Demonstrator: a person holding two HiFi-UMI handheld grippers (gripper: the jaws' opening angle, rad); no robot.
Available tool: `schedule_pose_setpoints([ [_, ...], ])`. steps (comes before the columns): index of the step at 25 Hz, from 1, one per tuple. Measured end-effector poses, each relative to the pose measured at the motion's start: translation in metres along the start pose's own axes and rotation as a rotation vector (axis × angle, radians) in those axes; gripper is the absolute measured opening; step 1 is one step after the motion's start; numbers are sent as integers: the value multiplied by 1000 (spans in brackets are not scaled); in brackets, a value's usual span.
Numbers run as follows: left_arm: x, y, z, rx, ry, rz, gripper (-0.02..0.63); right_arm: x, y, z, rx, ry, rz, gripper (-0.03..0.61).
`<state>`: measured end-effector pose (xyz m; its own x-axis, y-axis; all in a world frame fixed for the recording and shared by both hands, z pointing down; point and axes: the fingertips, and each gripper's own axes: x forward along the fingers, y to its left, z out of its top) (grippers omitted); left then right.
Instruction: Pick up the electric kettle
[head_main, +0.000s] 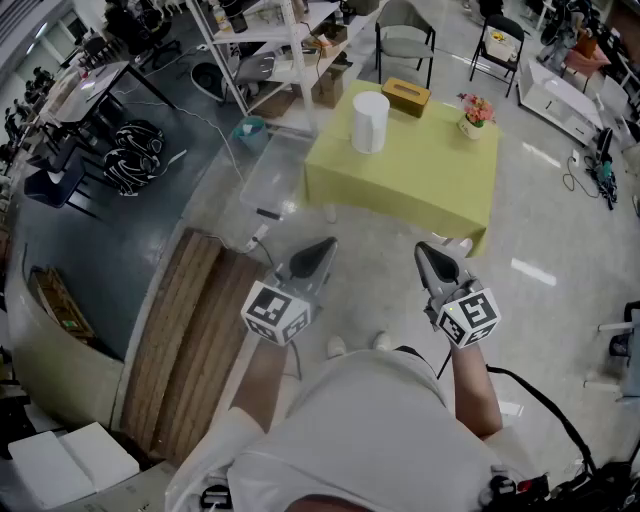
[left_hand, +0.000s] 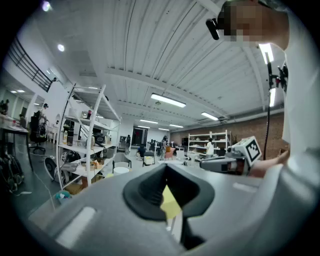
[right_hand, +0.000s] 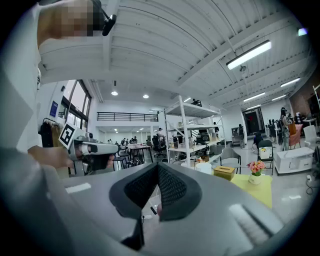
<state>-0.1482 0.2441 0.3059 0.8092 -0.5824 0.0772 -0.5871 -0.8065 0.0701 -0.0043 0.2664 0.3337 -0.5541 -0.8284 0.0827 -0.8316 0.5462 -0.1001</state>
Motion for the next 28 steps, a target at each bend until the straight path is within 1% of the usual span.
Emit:
schedule_pose_setpoints([
  [17, -1, -17, -7, 3, 9, -3, 3, -9, 3, -2, -9, 5, 19, 5],
  [28, 6, -31, -9, 15, 14, 49, 3, -20, -11, -6, -26, 6, 36, 5],
])
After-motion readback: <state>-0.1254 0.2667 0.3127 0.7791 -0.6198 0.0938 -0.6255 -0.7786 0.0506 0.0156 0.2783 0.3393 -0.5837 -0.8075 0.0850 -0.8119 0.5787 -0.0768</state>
